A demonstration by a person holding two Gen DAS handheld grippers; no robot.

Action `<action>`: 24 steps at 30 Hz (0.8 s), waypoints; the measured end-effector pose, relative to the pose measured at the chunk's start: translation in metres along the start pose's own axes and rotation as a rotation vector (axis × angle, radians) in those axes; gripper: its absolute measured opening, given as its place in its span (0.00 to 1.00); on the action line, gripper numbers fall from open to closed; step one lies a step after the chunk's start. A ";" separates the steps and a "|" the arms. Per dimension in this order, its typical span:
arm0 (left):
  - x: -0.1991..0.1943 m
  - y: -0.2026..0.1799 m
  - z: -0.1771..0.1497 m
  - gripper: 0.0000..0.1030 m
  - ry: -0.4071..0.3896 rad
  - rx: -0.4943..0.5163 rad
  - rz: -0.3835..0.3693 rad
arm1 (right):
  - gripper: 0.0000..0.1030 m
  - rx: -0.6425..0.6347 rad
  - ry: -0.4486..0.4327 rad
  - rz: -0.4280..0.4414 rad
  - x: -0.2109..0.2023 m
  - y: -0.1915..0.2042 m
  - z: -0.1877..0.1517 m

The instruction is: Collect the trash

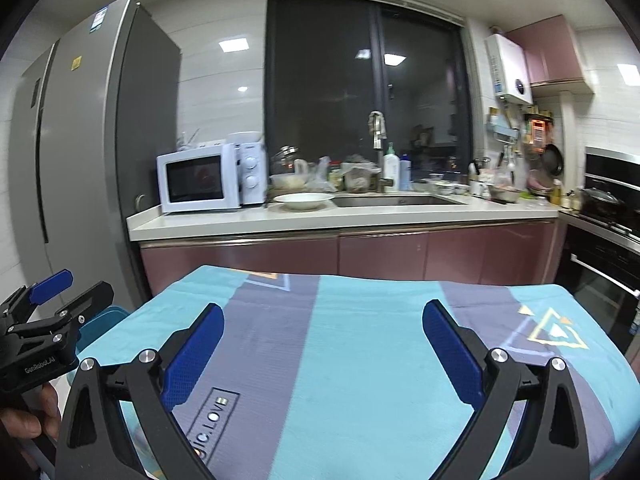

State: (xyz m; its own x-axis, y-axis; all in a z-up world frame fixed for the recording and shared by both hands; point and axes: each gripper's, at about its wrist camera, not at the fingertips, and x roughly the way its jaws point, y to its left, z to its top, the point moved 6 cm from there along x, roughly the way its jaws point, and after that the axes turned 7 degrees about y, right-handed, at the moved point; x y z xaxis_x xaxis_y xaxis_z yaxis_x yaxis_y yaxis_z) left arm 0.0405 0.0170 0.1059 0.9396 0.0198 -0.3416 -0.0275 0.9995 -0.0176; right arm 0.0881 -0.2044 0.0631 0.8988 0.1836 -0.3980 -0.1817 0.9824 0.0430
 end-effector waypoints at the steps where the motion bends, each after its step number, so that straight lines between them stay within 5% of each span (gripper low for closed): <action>1: 0.000 -0.003 0.000 0.95 -0.004 0.004 -0.009 | 0.93 0.003 -0.006 -0.010 -0.003 -0.003 -0.002; 12: -0.022 -0.042 -0.026 0.95 -0.056 0.065 -0.070 | 0.93 0.076 -0.062 -0.103 -0.027 -0.033 -0.038; 24: -0.022 -0.029 -0.059 0.95 -0.044 0.040 -0.066 | 0.93 0.051 -0.098 -0.159 -0.038 -0.029 -0.069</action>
State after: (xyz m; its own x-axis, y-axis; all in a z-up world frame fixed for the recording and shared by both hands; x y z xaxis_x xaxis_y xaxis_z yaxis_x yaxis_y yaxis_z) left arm 0.0000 -0.0140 0.0583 0.9530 -0.0462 -0.2996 0.0482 0.9988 -0.0009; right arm 0.0312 -0.2419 0.0139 0.9497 0.0256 -0.3121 -0.0159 0.9993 0.0337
